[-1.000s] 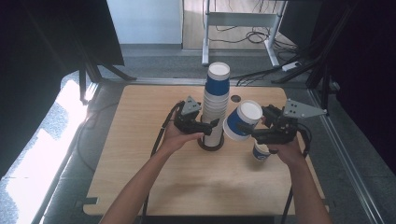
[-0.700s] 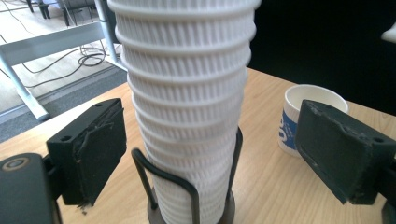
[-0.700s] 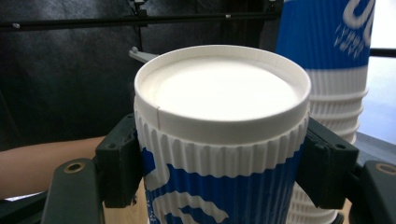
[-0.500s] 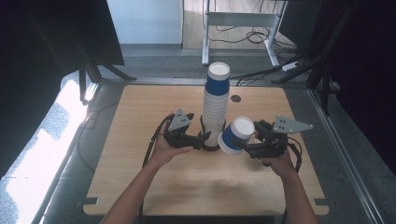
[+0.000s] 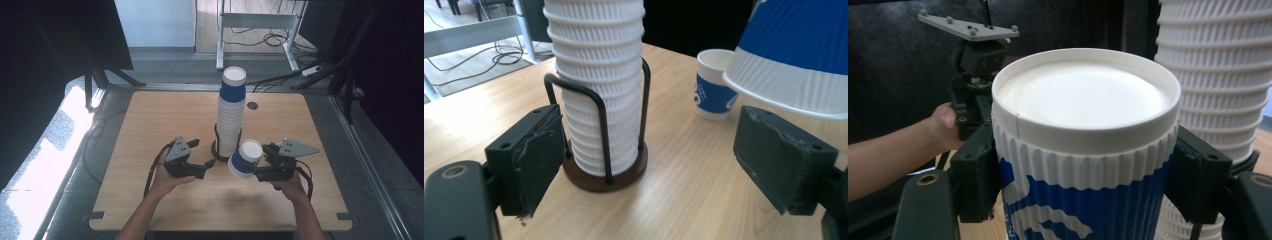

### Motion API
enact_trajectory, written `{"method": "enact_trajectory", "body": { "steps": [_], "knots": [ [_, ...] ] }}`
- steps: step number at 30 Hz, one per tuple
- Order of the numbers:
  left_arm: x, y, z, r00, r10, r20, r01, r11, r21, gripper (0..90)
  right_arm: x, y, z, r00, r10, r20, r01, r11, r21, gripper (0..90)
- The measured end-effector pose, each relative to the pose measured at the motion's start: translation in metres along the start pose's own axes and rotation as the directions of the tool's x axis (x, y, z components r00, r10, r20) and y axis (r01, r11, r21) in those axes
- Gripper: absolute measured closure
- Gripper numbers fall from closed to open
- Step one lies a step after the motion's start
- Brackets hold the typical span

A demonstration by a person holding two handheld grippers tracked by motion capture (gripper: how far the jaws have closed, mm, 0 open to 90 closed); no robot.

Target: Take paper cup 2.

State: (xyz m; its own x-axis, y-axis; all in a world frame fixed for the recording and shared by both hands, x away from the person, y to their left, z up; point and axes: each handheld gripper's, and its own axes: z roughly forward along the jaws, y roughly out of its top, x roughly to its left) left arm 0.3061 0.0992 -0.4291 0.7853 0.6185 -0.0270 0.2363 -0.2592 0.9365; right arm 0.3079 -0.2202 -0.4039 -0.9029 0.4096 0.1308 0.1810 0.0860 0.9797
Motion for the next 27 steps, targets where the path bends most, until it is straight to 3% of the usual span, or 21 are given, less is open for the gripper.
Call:
{"method": "enact_trajectory", "body": {
  "steps": [5,10,19,27],
  "knots": [
    [-0.009,-0.008,-0.009,0.9995,-0.015,0.026,0.016,0.9996,-0.021,13.8,0.005,-0.011,0.003,0.9998,0.002,0.018,-0.002,1.000,0.009,26.3],
    [-0.019,-0.016,-0.015,0.9993,0.002,0.037,-0.001,0.9997,-0.026,13.8,0.008,-0.022,0.006,0.9994,0.026,0.022,-0.026,1.000,0.010,26.3],
    [-0.024,-0.027,-0.018,0.9987,0.001,0.052,-0.001,1.0000,-0.005,13.8,0.012,-0.038,0.017,0.9986,0.042,0.031,-0.043,0.998,0.045,26.2],
    [-0.027,-0.026,-0.024,0.9984,-0.002,0.057,0.003,0.9997,-0.025,13.8,0.016,-0.041,0.023,0.9987,0.038,0.035,-0.039,0.998,0.048,26.2]
  ]
}}
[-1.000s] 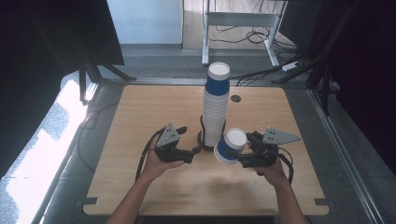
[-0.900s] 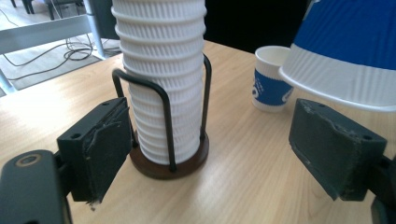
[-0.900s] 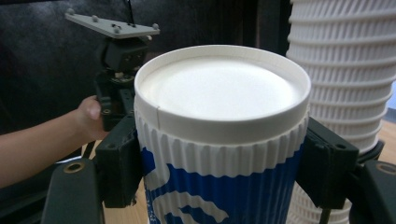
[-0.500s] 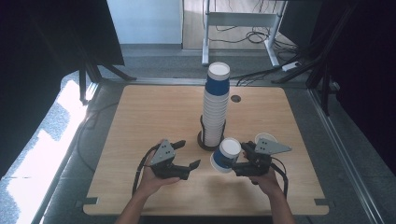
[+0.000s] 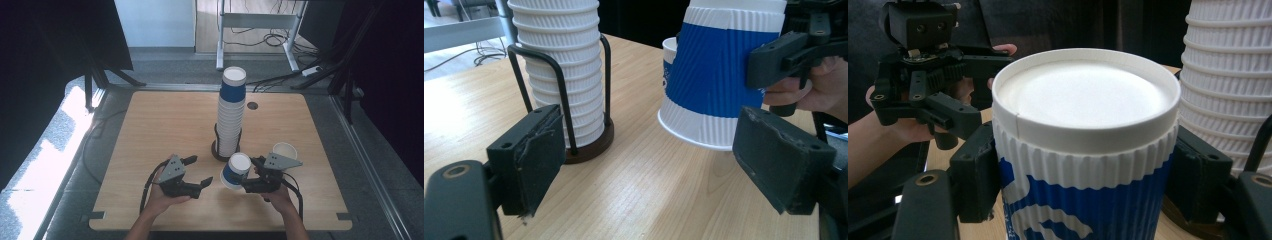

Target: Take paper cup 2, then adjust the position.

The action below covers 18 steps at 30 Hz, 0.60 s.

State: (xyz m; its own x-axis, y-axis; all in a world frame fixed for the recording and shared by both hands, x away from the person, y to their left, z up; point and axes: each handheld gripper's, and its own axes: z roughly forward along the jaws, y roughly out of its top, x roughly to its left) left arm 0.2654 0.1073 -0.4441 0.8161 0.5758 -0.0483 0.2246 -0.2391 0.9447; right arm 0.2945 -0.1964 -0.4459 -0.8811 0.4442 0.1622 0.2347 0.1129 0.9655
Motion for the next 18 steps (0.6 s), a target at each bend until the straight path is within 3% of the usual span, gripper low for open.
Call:
{"method": "enact_trajectory", "body": {
  "steps": [11,18],
  "knots": [
    [-0.007,0.000,0.009,0.9997,0.006,0.022,-0.007,0.9996,0.028,9.6,0.000,0.001,0.000,1.0000,-0.002,0.007,0.002,1.000,-0.005,26.2],
    [-0.017,-0.001,0.019,0.9986,0.038,0.035,-0.040,0.9976,0.057,7.8,0.005,0.001,0.005,1.0000,-0.008,0.002,0.008,1.000,-0.001,26.2]
  ]
}}
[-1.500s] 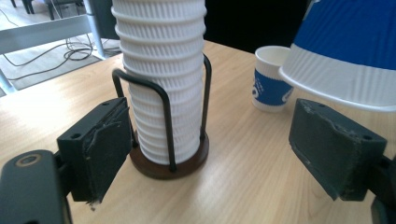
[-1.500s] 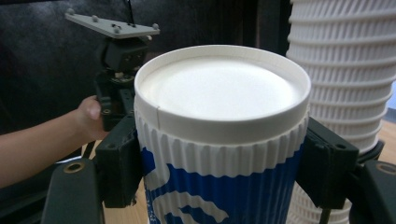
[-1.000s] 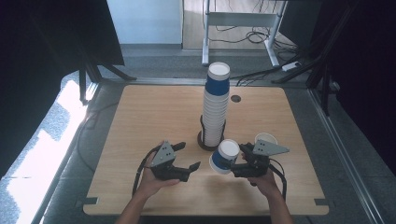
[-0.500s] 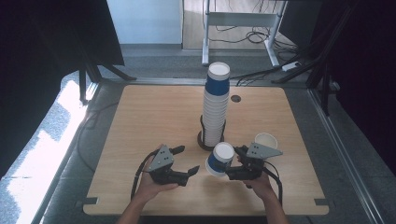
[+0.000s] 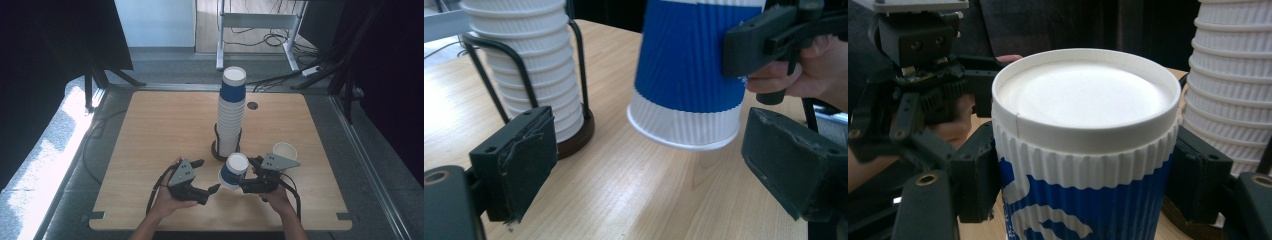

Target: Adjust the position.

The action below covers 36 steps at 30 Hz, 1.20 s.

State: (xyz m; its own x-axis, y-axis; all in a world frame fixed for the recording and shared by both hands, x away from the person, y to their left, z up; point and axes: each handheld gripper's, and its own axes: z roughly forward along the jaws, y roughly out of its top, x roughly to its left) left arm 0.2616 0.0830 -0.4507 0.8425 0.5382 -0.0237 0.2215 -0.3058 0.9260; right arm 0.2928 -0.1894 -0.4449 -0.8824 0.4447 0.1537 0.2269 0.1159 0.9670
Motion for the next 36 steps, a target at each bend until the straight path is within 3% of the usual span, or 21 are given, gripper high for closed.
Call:
{"method": "enact_trajectory", "body": {
  "steps": [14,30,36],
  "knots": [
    [-0.012,0.005,0.014,0.9987,0.040,0.032,-0.040,0.9991,0.014,6.0,0.008,0.002,0.006,0.9997,-0.004,-0.024,0.004,1.000,0.000,26.2],
    [-0.018,0.004,0.027,0.9972,0.068,0.032,-0.069,0.9972,0.029,6.0,0.017,0.002,0.018,0.9985,-0.001,-0.054,0.002,1.000,0.018,26.2],
    [-0.019,0.001,0.030,0.9973,0.071,0.020,-0.072,0.9973,0.019,13.0,0.020,0.002,0.019,0.9980,-0.001,-0.063,0.002,1.000,0.016,26.2]
  ]
}}
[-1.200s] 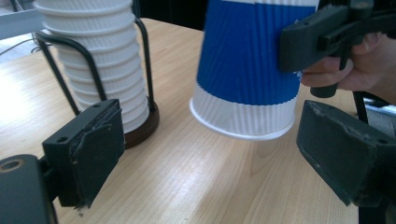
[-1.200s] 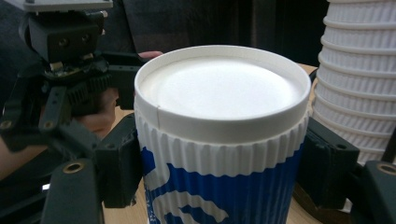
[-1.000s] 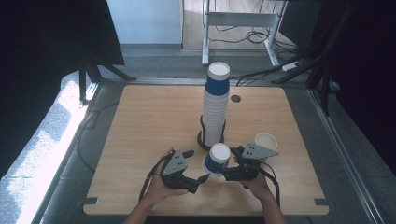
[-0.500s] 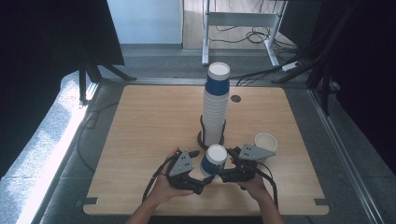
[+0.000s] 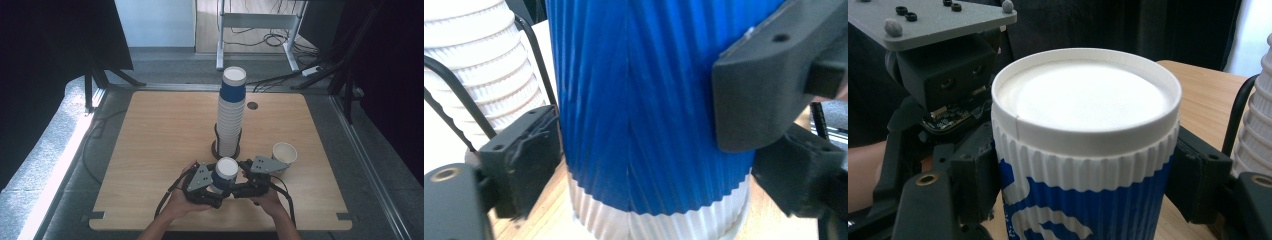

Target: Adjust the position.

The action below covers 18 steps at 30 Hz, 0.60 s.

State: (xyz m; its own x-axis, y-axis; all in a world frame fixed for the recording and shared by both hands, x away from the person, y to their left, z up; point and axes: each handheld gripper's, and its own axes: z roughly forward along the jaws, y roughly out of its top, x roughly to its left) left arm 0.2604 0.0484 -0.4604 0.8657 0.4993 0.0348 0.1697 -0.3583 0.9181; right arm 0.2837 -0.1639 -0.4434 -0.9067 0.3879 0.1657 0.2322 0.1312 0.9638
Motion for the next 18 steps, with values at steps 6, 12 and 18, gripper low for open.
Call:
{"method": "enact_trajectory", "body": {
  "steps": [6,12,18],
  "knots": [
    [-0.0009,-0.0006,0.0015,1.0000,0.005,-0.005,-0.005,1.0000,0.003,17.5,-0.0020,-0.0001,-0.0016,1.0000,0.007,0.007,-0.007,1.000,0.007,26.0],
    [-0.0007,-0.0015,0.0017,0.9999,0.010,-0.007,-0.009,0.9998,0.018,19.2,-0.0013,-0.0009,0.0001,0.9999,-0.001,0.012,0.000,1.000,0.023,25.3],
    [-0.0030,-0.0011,0.0002,0.9997,0.023,-0.007,-0.023,0.9995,0.023,19.8,-0.0007,-0.0010,-0.0011,0.9999,0.013,0.009,-0.013,1.000,0.026,24.5]
  ]
}}
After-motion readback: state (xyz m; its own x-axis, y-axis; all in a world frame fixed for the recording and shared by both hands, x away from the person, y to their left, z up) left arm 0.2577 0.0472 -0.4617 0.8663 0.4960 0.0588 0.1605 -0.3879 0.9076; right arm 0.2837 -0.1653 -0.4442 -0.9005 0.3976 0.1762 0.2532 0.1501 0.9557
